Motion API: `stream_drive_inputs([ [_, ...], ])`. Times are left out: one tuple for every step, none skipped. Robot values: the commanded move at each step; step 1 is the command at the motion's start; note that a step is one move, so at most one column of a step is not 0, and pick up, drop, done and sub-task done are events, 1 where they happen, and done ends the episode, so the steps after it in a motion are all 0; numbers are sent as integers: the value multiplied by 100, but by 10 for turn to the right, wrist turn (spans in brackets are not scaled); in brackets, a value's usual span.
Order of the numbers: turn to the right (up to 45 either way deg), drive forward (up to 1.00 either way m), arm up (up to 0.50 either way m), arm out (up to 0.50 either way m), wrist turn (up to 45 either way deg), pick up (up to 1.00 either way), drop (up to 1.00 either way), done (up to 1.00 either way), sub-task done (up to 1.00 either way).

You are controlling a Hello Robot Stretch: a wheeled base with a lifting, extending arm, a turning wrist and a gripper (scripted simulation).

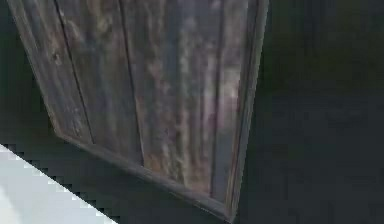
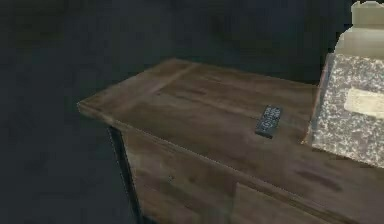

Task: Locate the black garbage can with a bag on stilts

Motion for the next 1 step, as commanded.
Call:
stream_drive_inputs([
  [-450, 0, 0, 0, 0, 0, 0, 0, 0],
])
